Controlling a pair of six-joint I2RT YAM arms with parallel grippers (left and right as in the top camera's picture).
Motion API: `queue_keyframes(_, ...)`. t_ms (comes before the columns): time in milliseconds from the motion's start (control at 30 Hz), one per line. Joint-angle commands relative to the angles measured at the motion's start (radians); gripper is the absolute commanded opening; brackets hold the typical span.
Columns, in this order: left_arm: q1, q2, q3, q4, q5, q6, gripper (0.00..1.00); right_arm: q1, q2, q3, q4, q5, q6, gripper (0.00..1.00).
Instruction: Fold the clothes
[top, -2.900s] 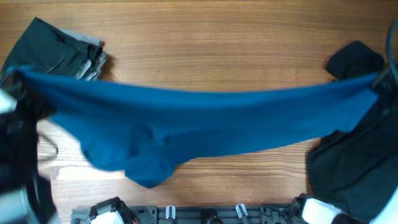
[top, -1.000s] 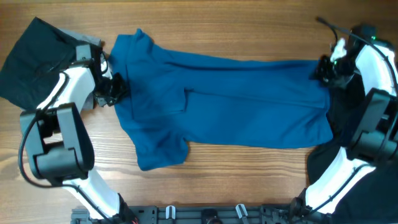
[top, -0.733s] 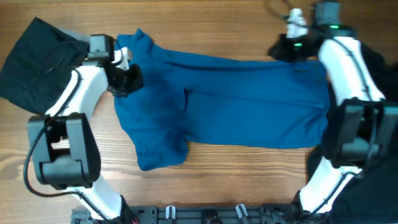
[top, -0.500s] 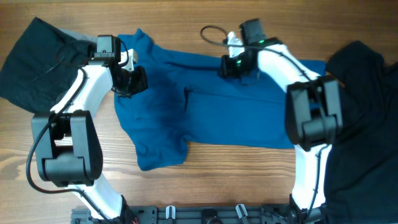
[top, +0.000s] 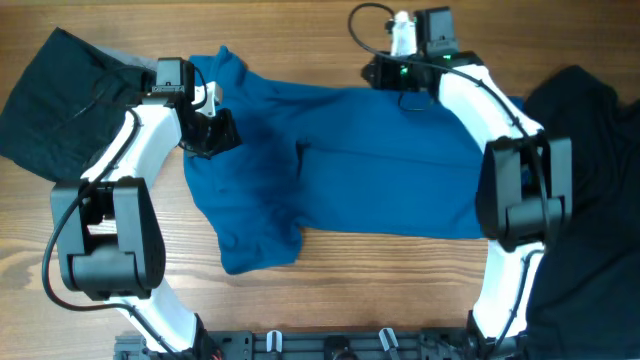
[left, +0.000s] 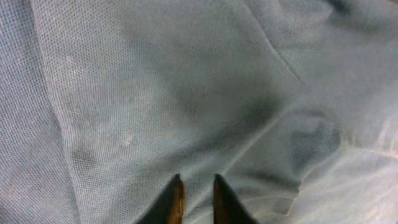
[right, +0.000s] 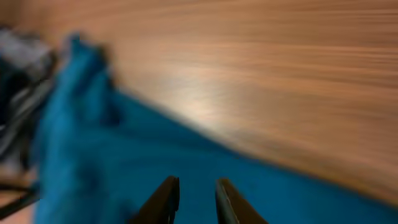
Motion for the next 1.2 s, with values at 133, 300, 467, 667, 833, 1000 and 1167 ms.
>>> queue_keyframes(133, 0.003, 0.012, -0.013, -0.108, -0.101, 0.005, 0.08, 0.215, 0.065, -0.025, 0.086, 0.060, -0.079, 0.13)
queue_keyframes(300, 0.018, -0.013, -0.013, -0.147, -0.101, 0.005, 0.31, 0.208, 0.039, -0.014, 0.008, 0.093, -0.104, 0.38)
queue_keyframes(467, 0.078, -0.170, -0.002, -0.295, -0.100, 0.005, 0.37, 0.135, -0.239, -0.013, -0.261, 0.124, -0.156, 0.48)
queue_keyframes(667, 0.045, -0.185, -0.075, -0.534, -0.082, -0.004, 0.42, 0.040, -0.484, -0.013, -0.506, 0.299, 0.049, 0.55)
queue_keyframes(833, 0.043, -0.185, -0.269, -0.439, -0.082, -0.085, 0.43, -0.089, -0.511, -0.014, -0.699, 0.299, 0.158, 0.59)
queue_keyframes(1000, 0.042, -0.185, -0.381, -0.356, -0.074, -0.085, 0.52, -0.265, -0.511, -0.016, -0.787, 0.302, 0.161, 0.65)
queue_keyframes(1167, 0.041, -0.185, -0.480, -0.262, 0.037, -0.084, 0.50, -0.430, -0.511, -0.017, -0.803, 0.302, 0.184, 0.69)
